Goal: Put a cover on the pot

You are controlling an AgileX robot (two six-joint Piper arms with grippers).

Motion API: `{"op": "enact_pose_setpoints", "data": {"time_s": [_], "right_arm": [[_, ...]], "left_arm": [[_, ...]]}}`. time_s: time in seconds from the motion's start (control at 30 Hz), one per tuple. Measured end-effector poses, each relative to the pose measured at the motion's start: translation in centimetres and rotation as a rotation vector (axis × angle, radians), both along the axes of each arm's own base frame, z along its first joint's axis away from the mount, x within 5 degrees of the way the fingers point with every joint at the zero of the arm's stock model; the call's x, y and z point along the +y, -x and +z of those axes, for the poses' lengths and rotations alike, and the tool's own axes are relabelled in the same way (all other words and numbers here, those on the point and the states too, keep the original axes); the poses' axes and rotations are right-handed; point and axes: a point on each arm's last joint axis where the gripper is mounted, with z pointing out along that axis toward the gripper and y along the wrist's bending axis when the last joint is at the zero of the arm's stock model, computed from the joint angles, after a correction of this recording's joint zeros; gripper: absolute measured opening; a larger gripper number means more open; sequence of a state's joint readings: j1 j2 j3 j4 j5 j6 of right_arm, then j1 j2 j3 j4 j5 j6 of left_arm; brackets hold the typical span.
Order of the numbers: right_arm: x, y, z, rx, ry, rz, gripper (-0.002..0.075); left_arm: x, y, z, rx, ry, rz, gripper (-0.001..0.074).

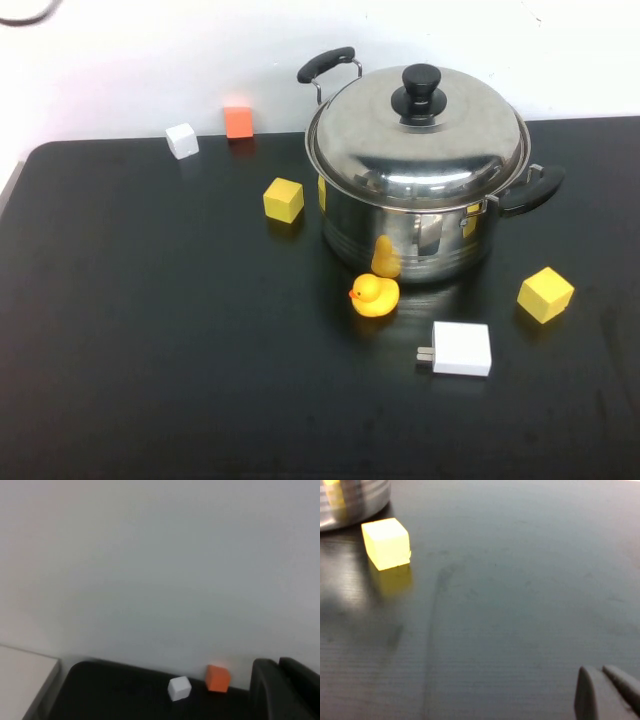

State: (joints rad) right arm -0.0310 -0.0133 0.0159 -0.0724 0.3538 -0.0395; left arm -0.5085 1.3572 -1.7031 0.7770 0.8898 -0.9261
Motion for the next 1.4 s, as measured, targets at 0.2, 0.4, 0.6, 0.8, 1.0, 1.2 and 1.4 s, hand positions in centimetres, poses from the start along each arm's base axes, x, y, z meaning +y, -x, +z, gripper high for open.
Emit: {"op": "enact_pose_setpoints", "data": {"time_s": [0.2, 0.4, 0.6, 0.8, 1.0, 1.2, 1.4], "right_arm": [[0.0, 0.0, 0.0, 0.000, 0.000, 0.000, -0.0002], [0.0, 0.0, 0.0, 0.000, 0.000, 0.000, -0.0002], [0.0, 0.0, 0.0, 0.000, 0.000, 0.000, -0.0002], [0.0, 0.0, 0.0, 0.000, 0.000, 0.000, -0.0002], [0.0, 0.0, 0.0, 0.000, 0.000, 0.000, -0.0002], [0.0, 0.0, 0.0, 0.000, 0.000, 0.000, -0.0002], [0.0, 0.0, 0.0, 0.000, 0.000, 0.000, -0.0002]], "left_arm": [[1.0, 3.7, -0.4, -0.110, 0.032, -0.122, 0.0000], [1.6, 6.9, -4.9, -0.138, 0.022, -0.260, 0.0000], [2.7, 10.0, -9.3, -0.134, 0.011, -0.331, 0.0000], [3.9, 12.7, -11.5, -0.159, 0.018, -0.355, -0.0001], [4.6, 13.9, -11.7, -0.187, 0.027, -0.356, -0.0001], [4.7, 14.0, -11.8, -0.185, 0.027, -0.352, -0.0002], [5.5, 15.4, -11.4, -0.233, 0.044, -0.347, -0.0002]]}}
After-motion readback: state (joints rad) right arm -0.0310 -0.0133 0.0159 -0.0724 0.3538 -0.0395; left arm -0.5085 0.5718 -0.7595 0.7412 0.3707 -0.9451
